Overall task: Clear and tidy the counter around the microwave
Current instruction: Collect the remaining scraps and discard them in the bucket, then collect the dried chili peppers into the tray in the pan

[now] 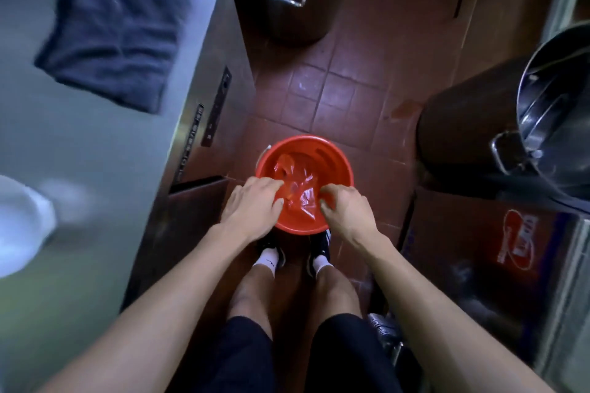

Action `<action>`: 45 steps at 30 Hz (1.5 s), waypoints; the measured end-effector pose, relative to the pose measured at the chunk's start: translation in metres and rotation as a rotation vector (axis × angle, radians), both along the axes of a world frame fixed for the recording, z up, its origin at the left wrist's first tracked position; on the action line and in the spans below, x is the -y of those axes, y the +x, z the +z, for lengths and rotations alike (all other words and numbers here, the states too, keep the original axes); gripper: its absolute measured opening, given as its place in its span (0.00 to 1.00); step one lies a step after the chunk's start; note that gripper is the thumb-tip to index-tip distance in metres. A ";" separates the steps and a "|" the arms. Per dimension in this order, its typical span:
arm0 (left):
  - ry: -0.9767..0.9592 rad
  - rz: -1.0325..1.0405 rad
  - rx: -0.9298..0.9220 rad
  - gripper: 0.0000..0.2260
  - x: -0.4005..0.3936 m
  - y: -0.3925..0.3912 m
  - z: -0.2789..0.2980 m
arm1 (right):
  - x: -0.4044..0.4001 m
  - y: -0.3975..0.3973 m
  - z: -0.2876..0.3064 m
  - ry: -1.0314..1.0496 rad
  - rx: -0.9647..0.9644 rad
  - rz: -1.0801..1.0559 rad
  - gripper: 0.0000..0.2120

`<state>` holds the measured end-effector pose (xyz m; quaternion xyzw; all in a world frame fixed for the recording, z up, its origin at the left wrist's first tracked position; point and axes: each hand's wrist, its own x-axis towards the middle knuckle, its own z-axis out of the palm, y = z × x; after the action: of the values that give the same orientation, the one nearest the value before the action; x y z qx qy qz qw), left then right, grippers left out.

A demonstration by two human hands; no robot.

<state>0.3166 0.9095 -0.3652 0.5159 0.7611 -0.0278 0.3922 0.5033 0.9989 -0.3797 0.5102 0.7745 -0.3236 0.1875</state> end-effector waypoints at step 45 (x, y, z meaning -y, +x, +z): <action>0.248 1.065 -0.441 0.21 0.380 0.020 0.259 | 0.260 -0.175 0.281 0.119 -0.407 1.200 0.19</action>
<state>0.3368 0.5291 -0.1062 0.0866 0.9765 0.1555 0.1215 0.3285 0.7389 -0.0983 -0.0746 0.9624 -0.2092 0.1566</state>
